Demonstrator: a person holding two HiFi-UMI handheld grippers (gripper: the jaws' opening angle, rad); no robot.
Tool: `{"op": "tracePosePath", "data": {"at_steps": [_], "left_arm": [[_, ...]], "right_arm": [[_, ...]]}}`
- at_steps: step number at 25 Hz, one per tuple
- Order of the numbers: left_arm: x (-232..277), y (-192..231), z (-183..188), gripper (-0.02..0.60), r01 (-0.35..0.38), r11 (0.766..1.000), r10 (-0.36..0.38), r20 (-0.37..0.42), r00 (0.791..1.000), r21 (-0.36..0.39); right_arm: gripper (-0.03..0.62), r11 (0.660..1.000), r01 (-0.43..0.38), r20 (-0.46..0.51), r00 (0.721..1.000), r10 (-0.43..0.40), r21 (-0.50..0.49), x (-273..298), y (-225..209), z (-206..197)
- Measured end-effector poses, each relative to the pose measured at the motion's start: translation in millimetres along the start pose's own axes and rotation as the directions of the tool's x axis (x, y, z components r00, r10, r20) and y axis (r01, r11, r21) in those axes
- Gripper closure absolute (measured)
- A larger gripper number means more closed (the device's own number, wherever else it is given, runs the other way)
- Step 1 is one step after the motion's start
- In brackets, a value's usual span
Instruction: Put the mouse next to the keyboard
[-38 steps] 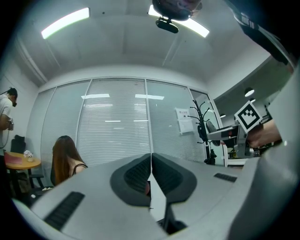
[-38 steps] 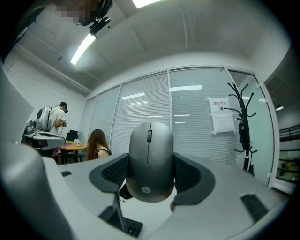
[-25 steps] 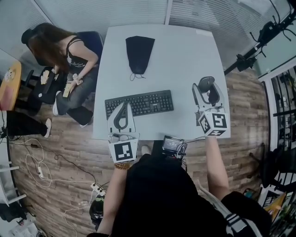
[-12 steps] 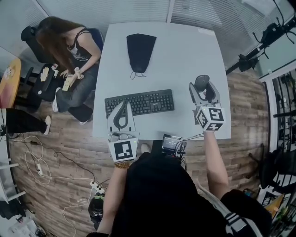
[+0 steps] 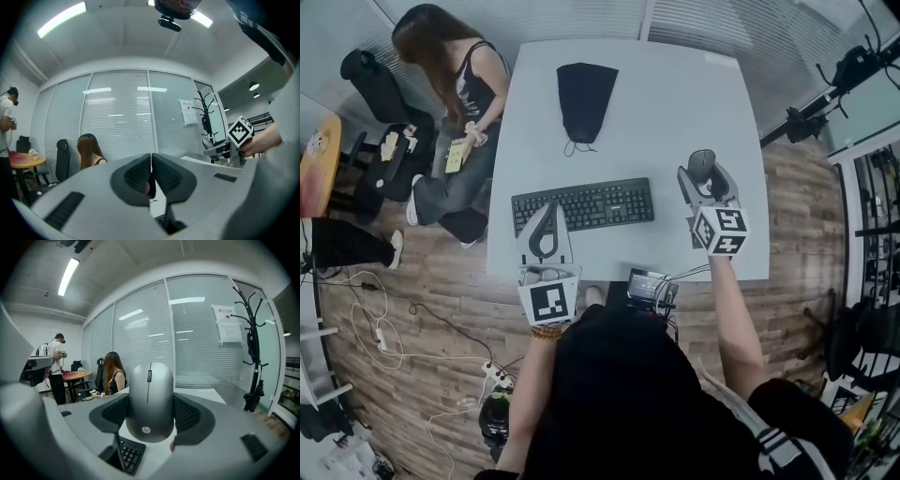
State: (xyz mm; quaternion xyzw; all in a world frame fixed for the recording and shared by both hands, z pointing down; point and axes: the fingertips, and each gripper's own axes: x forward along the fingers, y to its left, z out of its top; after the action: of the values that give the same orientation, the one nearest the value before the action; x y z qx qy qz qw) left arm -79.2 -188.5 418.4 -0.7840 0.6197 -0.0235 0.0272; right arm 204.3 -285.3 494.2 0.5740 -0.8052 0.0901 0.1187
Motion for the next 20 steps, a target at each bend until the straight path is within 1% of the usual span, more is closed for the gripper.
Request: {"op": "tracePosePath", "data": {"at_steps": [9,14,20], "left_arm": [[1.0,-1.7,-4.5,0.566,0.0,1.0,0.0,-0.01,1.0,0.008],[1.2,3.0,-8.5,0.566,-0.013,1.0,0.013,-0.02,1.0,0.001],[1.3,5.8,-12.5,0.566,-0.019,1.0,0.019,-0.035,0.999,0.005]], "right_arm": [[0.301,1.0,-0.001,-0.103,0.995,0.003,0.02,16.7,-4.2,-39.4],[0.301,0.999,0.009,-0.168,0.986,-0.003,0.037,29.0,-8.4,-65.1],[0.301,0.998,0.013,-0.224,0.975,0.0,0.054,41.7,-11.1,-88.6]]}}
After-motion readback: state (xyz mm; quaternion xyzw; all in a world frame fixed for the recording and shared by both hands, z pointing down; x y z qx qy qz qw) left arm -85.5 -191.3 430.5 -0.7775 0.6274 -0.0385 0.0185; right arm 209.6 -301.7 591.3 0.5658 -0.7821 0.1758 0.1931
